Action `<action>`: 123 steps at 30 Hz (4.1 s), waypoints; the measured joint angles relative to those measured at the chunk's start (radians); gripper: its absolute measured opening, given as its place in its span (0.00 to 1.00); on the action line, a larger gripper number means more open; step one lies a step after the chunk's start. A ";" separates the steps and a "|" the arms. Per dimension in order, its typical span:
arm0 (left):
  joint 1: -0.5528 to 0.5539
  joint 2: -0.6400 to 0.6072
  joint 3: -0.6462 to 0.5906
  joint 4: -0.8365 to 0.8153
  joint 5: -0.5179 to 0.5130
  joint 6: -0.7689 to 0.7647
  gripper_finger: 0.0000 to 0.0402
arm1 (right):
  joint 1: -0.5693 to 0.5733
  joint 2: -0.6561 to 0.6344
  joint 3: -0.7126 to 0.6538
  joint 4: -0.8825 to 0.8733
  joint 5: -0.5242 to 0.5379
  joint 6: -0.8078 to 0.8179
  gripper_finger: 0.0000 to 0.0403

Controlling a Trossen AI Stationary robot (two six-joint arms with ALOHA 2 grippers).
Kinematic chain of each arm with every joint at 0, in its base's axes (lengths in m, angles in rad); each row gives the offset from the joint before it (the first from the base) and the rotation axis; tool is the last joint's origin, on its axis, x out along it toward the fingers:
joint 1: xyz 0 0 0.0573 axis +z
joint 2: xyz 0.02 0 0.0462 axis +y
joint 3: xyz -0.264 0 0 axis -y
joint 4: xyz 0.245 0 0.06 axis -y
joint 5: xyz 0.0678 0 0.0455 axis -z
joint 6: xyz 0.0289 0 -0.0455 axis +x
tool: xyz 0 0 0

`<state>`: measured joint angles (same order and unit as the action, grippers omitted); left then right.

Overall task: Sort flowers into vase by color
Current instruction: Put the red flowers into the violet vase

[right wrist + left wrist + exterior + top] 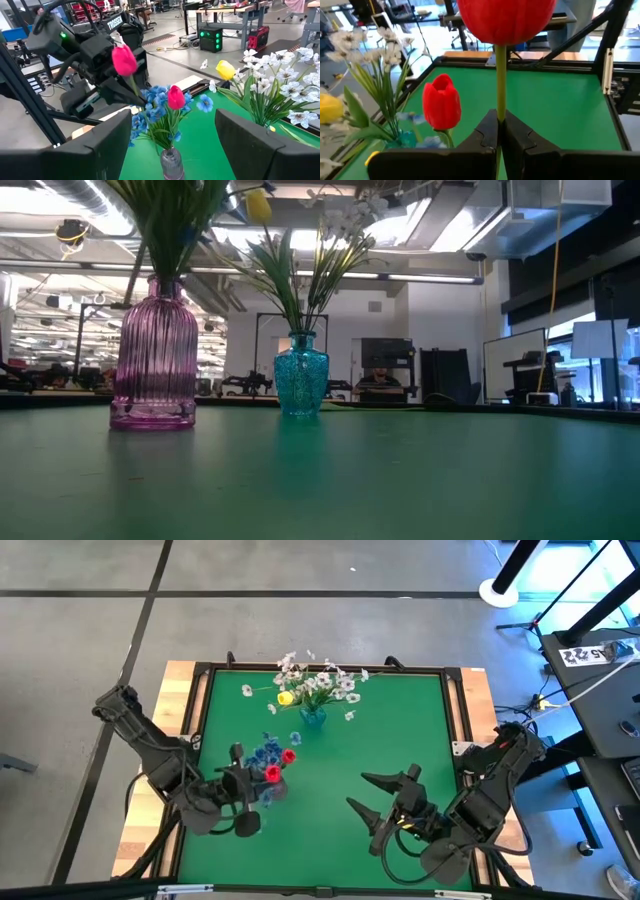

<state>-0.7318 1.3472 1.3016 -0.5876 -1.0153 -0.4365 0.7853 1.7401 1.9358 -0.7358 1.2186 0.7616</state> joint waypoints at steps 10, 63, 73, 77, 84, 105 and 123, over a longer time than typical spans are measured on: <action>-0.007 0.000 0.030 0.136 0.015 0.228 0.01 | 0.000 0.000 0.000 -0.017 0.001 -0.006 0.71; 0.050 -0.018 -0.038 -0.016 -0.096 -0.097 0.01 | -0.007 0.000 0.000 -0.025 0.001 0.022 0.71; 0.091 -0.106 -0.039 -0.276 -0.273 -0.335 0.01 | -0.007 0.000 0.000 -0.024 0.001 0.022 0.71; 0.122 -0.118 -0.039 -0.351 -0.286 -0.398 0.01 | -0.007 0.000 0.000 -0.025 0.002 0.021 0.71; 0.169 -0.117 -0.038 -0.496 -0.267 -0.513 0.01 | -0.007 0.000 0.000 -0.023 0.020 0.022 0.71; 0.244 -0.152 -0.040 -0.333 -0.136 -0.425 0.01 | -0.047 0.000 0.000 -0.021 0.017 0.006 0.71; 0.261 -0.298 -0.040 -0.266 -0.146 -0.283 0.01 | -0.092 0.000 0.000 -0.022 -0.087 -0.010 0.71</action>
<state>-0.4709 1.0496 1.2617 -0.8540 -1.1613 -0.7194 0.6930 1.7401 1.9362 -0.7574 1.1320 0.7521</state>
